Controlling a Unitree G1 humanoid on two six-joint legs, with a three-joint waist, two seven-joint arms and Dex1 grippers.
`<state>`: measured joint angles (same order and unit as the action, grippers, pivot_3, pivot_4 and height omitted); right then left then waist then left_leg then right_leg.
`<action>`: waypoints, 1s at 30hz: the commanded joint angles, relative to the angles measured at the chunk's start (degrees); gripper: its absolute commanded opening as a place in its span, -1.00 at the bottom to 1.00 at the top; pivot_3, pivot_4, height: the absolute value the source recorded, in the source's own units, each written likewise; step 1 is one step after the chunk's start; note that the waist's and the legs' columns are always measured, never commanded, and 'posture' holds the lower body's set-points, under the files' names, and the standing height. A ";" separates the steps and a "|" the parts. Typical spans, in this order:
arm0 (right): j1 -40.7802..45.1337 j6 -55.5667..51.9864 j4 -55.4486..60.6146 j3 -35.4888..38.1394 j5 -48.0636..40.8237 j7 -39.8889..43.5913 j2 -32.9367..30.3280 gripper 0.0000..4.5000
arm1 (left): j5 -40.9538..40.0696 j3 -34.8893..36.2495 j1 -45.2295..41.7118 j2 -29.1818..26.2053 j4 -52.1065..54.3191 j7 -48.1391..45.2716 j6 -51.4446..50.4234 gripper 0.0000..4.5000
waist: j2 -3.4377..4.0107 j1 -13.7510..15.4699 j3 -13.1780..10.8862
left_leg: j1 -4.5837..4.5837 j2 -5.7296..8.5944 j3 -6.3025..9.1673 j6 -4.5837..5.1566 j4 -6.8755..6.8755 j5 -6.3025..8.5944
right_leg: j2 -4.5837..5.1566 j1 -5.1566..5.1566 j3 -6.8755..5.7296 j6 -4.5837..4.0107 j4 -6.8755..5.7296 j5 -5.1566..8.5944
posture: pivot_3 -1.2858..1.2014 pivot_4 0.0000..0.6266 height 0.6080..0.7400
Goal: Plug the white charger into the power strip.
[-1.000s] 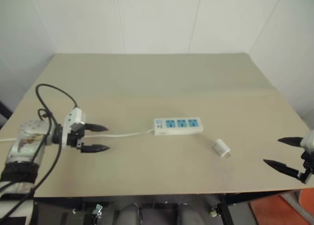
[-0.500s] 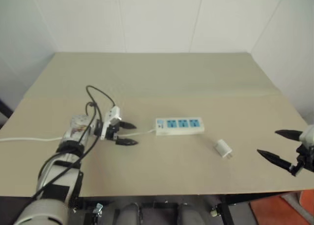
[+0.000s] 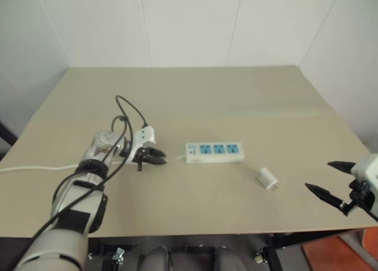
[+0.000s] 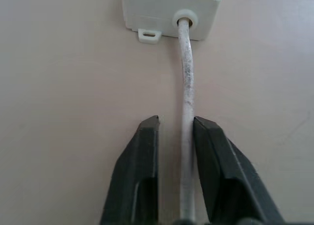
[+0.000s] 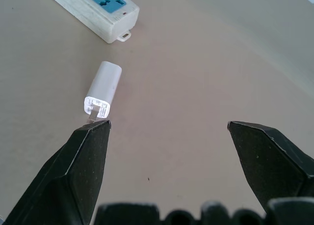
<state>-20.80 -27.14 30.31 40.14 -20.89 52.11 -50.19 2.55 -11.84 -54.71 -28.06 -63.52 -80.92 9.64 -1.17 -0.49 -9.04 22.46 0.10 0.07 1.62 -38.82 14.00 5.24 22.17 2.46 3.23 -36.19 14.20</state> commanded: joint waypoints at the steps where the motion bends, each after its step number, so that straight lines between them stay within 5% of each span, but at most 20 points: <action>1: 1.07 -0.30 1.46 -0.58 0.39 -1.29 -0.46 1.00 | 0.88 -1.02 2.36 0.34 -0.44 -4.02 -1.51 -0.99 | 0.00 -0.04 0.00 | 0.01 0.00 0.00 0.00 0.00 0.00 | 0.00 0.00 0.00 0.00 0.01 0.00 | 0.03 -0.52 1.00; 7: 0.51 0.41 1.64 -2.24 1.78 -1.98 -0.25 1.00 | -2.23 0.95 6.15 -3.96 9.15 -10.10 -7.49 -0.99 | 0.00 -0.44 0.00 | 0.08 -0.01 0.02 0.03 0.01 0.02 | 0.00 0.08 0.01 0.00 0.02 0.01 | 0.03 -0.52 1.00; 15: -0.20 1.22 1.79 -5.11 3.39 -2.80 0.53 1.00 | -12.48 7.06 28.50 -19.67 48.40 -10.39 -28.02 -0.99 | 0.01 -1.91 -0.05 | 0.06 -0.35 0.34 0.00 0.13 0.13 | -0.03 0.20 0.16 -0.07 0.00 0.06 | 0.03 -0.52 1.00; 20: 2.24 2.25 0.52 -8.83 4.33 -3.50 0.61 1.00 | -16.50 8.66 34.34 -23.74 56.94 -9.21 -35.22 -0.99 | 0.02 -0.16 -0.10 | 0.00 -0.36 0.33 -0.02 0.05 0.13 | 0.00 0.13 0.10 -0.09 -0.02 0.05 | 0.03 -0.52 1.00; 30: 5.51 4.11 -1.22 -10.55 5.26 -3.26 0.23 1.00 | -26.66 10.08 35.72 -27.02 56.34 -11.58 -29.65 0.40 | -0.04 -0.01 -0.16 | 0.13 -0.30 0.28 -0.02 0.06 0.13 | 0.00 0.23 0.05 -0.12 0.03 0.07 | 0.03 -0.52 1.00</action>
<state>-15.67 -25.00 28.63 27.76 -15.86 48.96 -49.70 -21.39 -3.51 -19.14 -53.89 -7.54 -91.99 -21.21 -1.21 -0.50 -9.20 22.60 -0.20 0.35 1.60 -38.76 14.13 5.24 22.40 2.51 3.11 -36.16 14.27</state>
